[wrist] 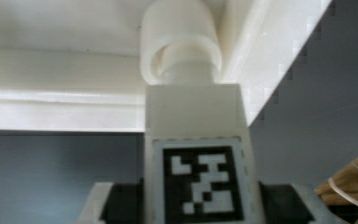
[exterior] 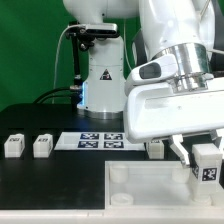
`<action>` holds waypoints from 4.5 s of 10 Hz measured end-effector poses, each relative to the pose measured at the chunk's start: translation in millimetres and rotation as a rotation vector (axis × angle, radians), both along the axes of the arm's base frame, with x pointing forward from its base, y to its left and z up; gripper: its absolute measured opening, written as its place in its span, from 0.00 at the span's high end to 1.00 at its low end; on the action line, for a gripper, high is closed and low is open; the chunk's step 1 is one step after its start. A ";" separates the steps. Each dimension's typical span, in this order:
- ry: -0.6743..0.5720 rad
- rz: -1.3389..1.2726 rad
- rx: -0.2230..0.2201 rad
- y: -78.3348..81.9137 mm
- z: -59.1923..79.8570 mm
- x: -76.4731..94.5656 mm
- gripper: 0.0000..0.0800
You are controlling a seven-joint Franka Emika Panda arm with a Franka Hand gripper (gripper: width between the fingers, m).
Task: Assemble one leg
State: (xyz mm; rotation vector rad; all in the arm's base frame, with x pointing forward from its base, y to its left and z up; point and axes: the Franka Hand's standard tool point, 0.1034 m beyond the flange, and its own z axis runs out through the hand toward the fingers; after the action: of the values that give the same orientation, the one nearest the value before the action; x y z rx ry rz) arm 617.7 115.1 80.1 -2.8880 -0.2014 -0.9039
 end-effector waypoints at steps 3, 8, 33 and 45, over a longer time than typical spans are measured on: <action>-0.003 -0.003 -0.003 -2.1 -8.2 -5.3 0.64; 0.025 0.002 -0.002 -1.3 -10.4 -5.9 0.64; 0.760 0.107 0.022 -0.1 1.6 -2.7 0.19; 0.842 -0.838 0.328 -1.8 -4.6 3.7 0.63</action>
Offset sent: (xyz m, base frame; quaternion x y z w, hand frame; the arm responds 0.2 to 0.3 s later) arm -0.0086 -0.0015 -0.0166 -0.0090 0.0267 -0.0018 0.9996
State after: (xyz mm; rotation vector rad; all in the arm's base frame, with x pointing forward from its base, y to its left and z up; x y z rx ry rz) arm 621.4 113.3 75.4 -2.6940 1.1438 0.2991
